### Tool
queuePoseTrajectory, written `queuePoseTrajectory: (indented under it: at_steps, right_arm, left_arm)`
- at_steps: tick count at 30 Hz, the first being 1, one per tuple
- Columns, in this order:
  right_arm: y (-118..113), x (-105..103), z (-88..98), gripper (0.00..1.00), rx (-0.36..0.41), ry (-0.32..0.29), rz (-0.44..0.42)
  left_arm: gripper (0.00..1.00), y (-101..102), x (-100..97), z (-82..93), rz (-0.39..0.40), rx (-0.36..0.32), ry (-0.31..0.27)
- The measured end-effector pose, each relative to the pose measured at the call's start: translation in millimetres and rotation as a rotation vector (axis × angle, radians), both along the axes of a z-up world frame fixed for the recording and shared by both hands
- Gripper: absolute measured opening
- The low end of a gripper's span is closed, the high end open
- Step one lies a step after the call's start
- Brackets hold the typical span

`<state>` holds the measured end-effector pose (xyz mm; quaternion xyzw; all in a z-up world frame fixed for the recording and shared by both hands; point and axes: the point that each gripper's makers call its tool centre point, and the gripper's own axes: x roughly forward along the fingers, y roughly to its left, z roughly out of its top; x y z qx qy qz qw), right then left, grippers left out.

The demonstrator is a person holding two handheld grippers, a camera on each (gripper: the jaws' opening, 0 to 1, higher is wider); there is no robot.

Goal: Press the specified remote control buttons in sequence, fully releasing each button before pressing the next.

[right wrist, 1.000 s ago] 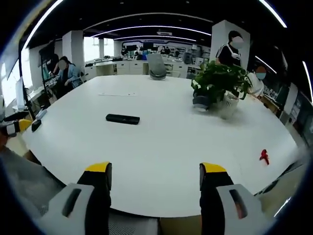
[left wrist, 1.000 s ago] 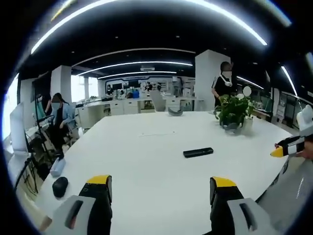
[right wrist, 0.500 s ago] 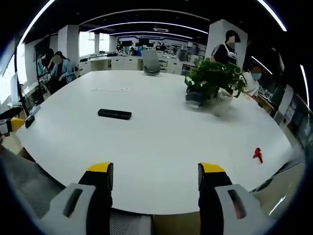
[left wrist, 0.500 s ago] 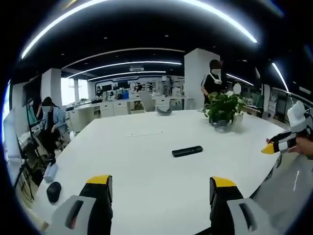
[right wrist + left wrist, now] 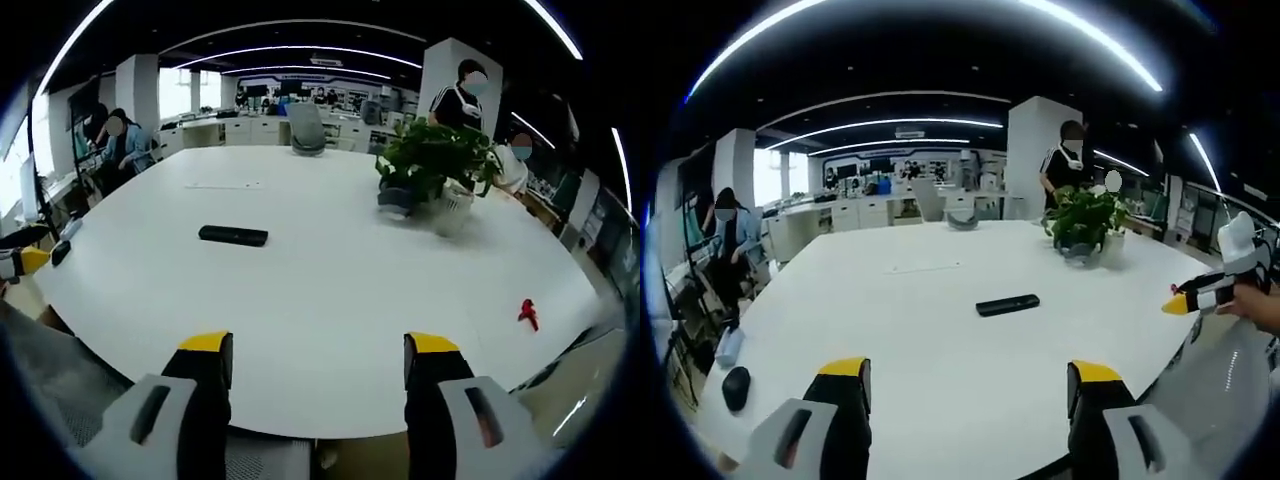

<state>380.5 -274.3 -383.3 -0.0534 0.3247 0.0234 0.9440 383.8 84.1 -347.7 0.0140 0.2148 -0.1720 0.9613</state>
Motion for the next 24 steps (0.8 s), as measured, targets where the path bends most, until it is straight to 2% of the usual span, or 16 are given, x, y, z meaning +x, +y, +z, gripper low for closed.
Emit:
queuePoseTrajectory:
  at_steps: [2,5,13,16,18,19,22,24]
  right_arm:
    - [1,1,0.9,0.72,0.006,-0.005,0.005]
    - [0,1,-2.0,0.71,0.012,0.01,0.006]
    - [3,0,-5.3,0.69,0.022,0.028,0.016]
    - [4,1,-5.6,0.68,0.02,0.03,0.023]
    - [4,1,-6.0,0.68,0.019,0.03,0.023]
    - [3,1,-6.1,0.68,0.019,0.031,0.019]
    - [0,1,-6.5,0.68,0.023,0.032,0.006]
    - [-1,0,-6.9,0.68,0.022,0.035,0.0]
  left_arm:
    - [0.84,-8,-1.2,-0.7,-0.044,-0.002,0.02]
    - [0.84,-15,2.8,-4.7,-0.114,0.047,0.057]
    - [0.81,-30,32.3,6.4,-0.272,0.132,0.081]
    - [0.76,-36,42.3,11.1,-0.337,0.155,0.093]
    - [0.74,-42,48.5,12.8,-0.386,0.167,0.107]
    - [0.74,-46,49.4,10.7,-0.421,0.176,0.138]
    - [0.75,-55,58.6,13.1,-0.47,0.176,0.149]
    - [0.75,-61,64.1,11.5,-0.502,0.182,0.178]
